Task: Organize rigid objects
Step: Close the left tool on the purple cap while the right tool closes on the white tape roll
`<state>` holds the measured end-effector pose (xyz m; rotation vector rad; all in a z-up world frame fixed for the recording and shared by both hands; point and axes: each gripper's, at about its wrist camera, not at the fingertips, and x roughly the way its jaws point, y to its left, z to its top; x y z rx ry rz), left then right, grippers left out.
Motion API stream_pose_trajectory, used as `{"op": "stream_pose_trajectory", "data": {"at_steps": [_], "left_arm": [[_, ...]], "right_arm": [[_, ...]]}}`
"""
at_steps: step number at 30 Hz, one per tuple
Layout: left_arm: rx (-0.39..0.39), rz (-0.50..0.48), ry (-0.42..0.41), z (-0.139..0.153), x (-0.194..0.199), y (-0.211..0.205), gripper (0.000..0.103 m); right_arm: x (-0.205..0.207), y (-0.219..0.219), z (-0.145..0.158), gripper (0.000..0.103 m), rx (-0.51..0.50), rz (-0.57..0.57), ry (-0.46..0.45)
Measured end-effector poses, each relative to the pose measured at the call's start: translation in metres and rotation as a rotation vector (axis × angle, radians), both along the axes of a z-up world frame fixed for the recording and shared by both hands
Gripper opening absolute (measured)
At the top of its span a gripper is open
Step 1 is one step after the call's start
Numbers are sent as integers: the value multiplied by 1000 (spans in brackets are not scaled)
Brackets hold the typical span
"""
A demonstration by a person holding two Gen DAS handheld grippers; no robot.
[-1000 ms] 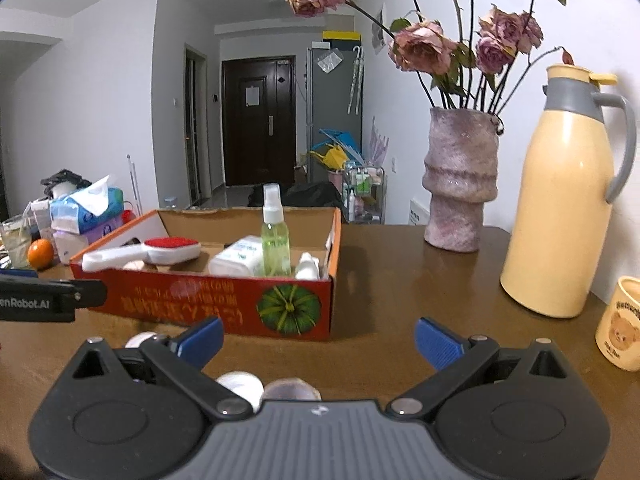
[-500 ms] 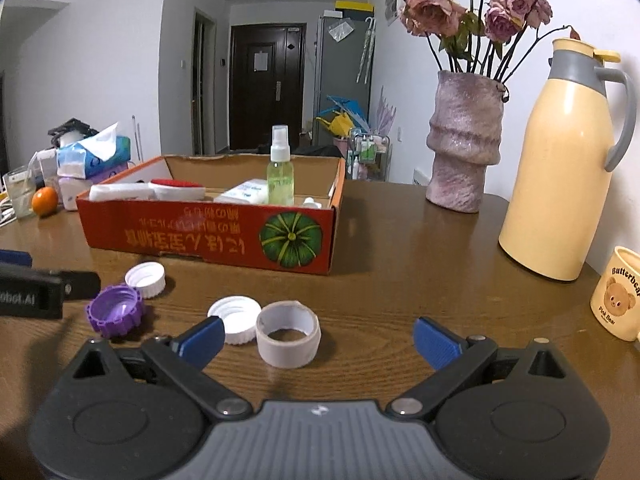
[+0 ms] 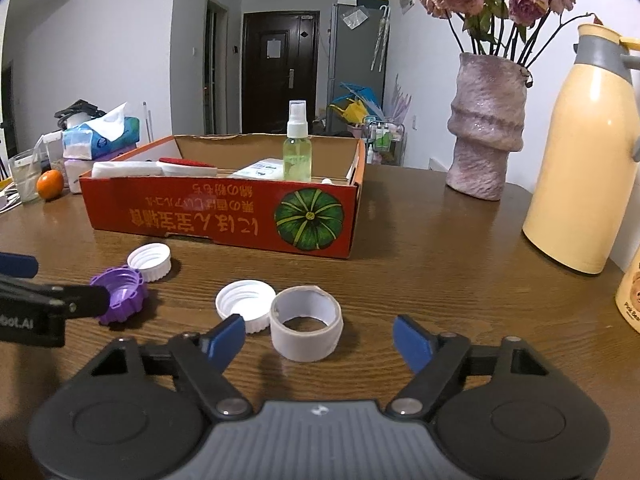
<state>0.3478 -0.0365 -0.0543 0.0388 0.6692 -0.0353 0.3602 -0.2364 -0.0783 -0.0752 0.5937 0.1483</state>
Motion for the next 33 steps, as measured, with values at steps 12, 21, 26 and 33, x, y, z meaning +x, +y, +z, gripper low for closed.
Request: {"op": "stream_pose_trajectory", "data": {"at_steps": [12,21,26,33], "left_arm": [[-4,-23,26,-7,7,-4,103],[-28,-12,59,-15,19,-6,103],[-43,0,55,-16,26,-8,103],[-50,12,47,-18,28,-6,96]], "right_arm": [[14,-2,-6,42,62,35,34],[6,-2,-1,42,69,-3,-17],[4,0,0,42,71,-1,-23],[1,1,0,42,74,-4,-30]]}}
